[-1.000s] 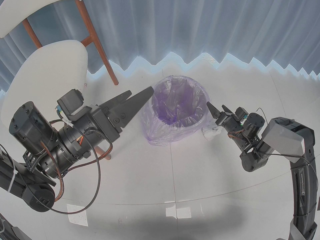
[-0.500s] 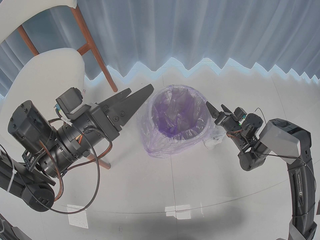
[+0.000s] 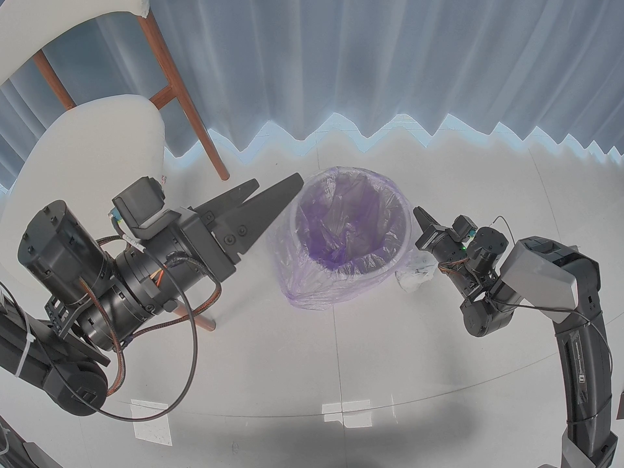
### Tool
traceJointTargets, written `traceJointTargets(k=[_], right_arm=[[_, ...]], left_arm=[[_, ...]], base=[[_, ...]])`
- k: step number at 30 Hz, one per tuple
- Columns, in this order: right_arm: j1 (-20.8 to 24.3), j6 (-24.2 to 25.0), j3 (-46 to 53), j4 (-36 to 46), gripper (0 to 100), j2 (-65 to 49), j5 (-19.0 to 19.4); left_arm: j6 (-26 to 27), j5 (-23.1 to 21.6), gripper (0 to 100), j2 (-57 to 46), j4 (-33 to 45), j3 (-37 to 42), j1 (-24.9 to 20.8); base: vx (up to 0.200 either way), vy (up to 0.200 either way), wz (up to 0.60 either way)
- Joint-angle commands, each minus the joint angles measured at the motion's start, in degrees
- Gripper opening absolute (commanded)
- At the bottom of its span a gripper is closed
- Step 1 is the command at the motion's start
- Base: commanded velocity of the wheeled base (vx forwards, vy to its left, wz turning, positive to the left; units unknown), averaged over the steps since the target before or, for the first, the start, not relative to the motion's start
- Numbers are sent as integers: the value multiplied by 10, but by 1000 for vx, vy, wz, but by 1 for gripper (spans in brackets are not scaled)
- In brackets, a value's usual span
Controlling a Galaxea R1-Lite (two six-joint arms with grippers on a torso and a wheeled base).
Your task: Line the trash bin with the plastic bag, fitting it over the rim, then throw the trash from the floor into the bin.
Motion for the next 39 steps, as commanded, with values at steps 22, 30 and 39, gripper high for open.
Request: traceJointTargets(k=[22,30,39], right_arm=[[-39,5,-13,-10,100,13,6],[-16,3,5,-10,100,0,2],[-11,1,5,-10,100,-6,2]], left_arm=[[1,0,100,3,0,2,-1],[25,1,100,8,0,2,-1],[26,-1,100,11,0,9,-1]], base=[[0,0,0],[0,0,0],[0,0,0]])
